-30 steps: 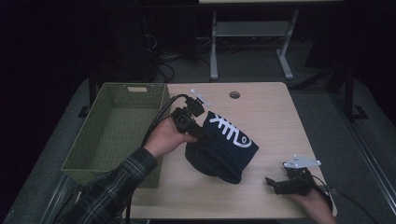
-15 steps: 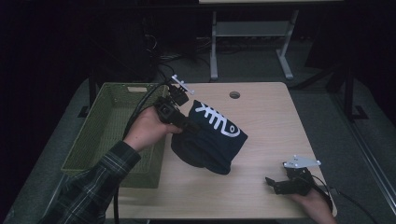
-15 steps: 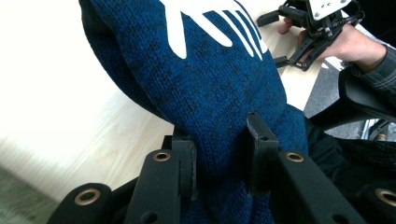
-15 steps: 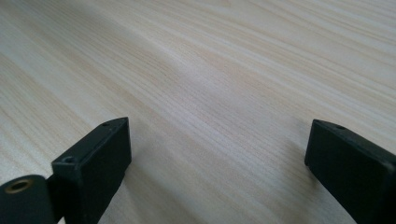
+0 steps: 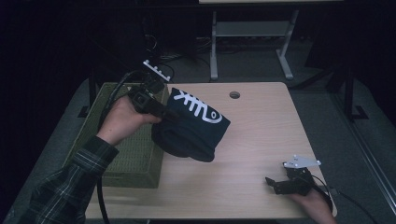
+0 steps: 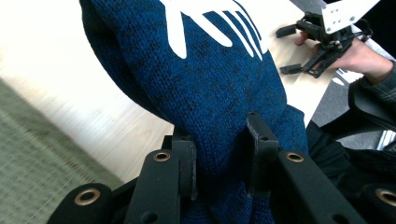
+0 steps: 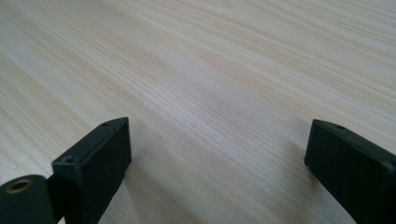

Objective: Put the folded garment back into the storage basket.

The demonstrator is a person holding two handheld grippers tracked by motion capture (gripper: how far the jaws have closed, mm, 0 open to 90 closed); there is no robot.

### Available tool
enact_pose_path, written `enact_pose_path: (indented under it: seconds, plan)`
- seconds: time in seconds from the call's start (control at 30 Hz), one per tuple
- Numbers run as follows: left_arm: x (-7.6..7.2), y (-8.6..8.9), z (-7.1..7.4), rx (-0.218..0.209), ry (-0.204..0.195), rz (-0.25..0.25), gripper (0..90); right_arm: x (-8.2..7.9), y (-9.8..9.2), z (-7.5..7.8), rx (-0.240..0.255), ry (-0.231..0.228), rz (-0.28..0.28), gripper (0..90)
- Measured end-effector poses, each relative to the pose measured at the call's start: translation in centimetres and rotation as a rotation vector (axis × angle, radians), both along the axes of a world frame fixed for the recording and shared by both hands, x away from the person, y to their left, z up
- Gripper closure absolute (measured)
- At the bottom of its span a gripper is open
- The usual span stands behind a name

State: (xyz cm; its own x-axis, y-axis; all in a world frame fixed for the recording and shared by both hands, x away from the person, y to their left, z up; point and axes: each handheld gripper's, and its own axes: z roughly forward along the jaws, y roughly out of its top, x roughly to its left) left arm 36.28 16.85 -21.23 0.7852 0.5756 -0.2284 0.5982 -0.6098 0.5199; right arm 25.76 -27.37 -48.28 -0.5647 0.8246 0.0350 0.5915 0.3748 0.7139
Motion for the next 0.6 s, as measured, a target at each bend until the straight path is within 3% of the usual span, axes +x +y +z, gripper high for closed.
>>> enact_pose_path:
  seconds: [0.43,0.6]
  plan:
    - [-0.6,4.3,2.5,-0.005,-0.019,0.077,70.4,0.0,0.0,0.0,-0.002,0.000,-0.004,6.7]
    - [-0.8,6.0,2.8,-0.006,-0.029,0.108,70.4,0.0,0.0,0.0,-0.001,0.000,-0.004,6.8]
